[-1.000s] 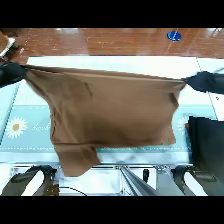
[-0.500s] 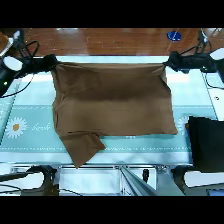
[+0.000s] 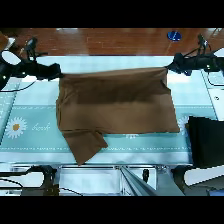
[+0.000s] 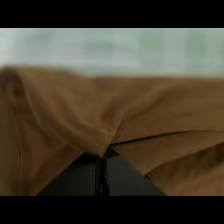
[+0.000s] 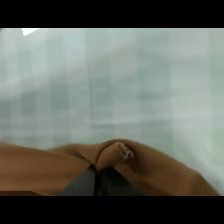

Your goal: Fold the shirts.

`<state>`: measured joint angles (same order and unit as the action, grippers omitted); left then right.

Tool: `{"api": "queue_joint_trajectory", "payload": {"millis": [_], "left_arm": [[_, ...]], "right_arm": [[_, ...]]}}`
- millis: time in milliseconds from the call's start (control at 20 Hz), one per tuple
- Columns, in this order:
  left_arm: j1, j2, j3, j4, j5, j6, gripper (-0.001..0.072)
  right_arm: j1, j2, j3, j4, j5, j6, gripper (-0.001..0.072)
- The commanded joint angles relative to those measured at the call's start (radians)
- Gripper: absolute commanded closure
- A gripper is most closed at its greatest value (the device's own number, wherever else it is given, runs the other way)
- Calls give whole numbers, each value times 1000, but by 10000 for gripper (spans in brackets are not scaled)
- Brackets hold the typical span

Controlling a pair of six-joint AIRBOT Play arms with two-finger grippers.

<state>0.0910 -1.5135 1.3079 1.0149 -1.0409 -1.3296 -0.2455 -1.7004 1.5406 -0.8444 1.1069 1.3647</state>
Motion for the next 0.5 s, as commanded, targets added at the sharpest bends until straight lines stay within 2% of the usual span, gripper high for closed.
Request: {"api": "queue_joint_trajectory", "payload": {"millis": [0, 200, 450], "left_arm": [[-5, -1, -92, 10, -166, 62, 691], [-4, -1, -216, 8, -43, 61, 691], [0, -2, -219, 9, -29, 61, 690]], "right_arm": [[-33, -6, 2, -180, 174, -7, 685], [-31, -11, -71, -205, 186, -4, 685], [-31, -13, -124, -201, 175, 5, 684]]}}
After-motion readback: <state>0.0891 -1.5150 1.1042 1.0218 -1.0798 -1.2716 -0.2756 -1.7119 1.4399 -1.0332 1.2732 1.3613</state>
